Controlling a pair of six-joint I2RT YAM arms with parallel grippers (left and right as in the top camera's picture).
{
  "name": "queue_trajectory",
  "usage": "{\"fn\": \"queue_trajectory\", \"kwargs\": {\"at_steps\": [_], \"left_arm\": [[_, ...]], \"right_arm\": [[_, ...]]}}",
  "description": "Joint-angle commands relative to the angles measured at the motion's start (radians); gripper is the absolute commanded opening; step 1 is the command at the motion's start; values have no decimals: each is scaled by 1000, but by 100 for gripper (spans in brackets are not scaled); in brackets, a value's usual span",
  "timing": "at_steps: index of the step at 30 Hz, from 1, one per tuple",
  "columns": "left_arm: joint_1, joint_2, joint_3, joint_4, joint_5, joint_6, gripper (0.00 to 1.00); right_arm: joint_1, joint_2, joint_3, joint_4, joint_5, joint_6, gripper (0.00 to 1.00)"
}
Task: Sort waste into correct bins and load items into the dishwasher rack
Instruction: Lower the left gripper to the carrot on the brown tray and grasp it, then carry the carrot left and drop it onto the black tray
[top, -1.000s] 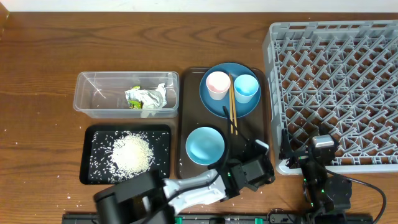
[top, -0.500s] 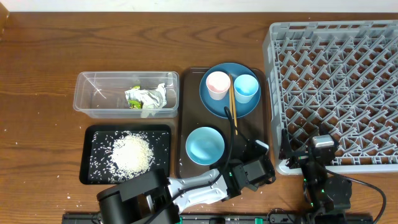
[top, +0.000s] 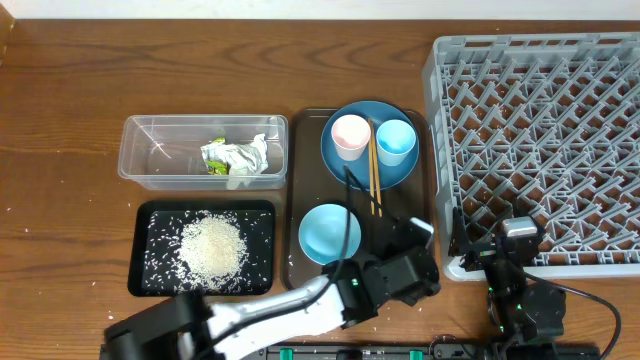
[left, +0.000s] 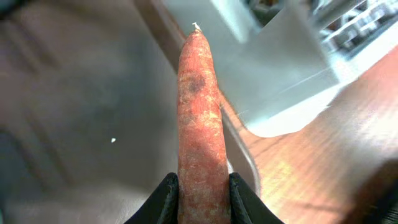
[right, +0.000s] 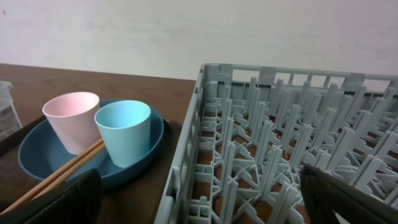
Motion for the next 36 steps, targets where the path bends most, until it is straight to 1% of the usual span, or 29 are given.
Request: {"fn": "queue_trajectory", "kwargs": {"at_steps": [1,6,12,18,24,27,36], "left_arm": [[1,-85,10,-33,-6,1,23],[19,-217,10,-172,-6,0,23],[92,-407,10,-385,-7,0,23],[223,-557,10,-634,-92,-2,23],[391,-605,10,-842,-111,-27,23],[464,-595,-5,-885,-111,-30,23],[654,-516,-123,-826,-111,-49,23]], "right_arm": [[3,3,-2,-4,5,-11,99],[3,3,-2,-4,6,-11,99],[3,3,-2,-4,6,-11,99],[3,3,-2,-4,6,-11,99],[3,3,-2,-4,6,-11,99],[3,3,-2,-4,6,-11,99],[3,3,-2,-4,6,-11,99]]}}
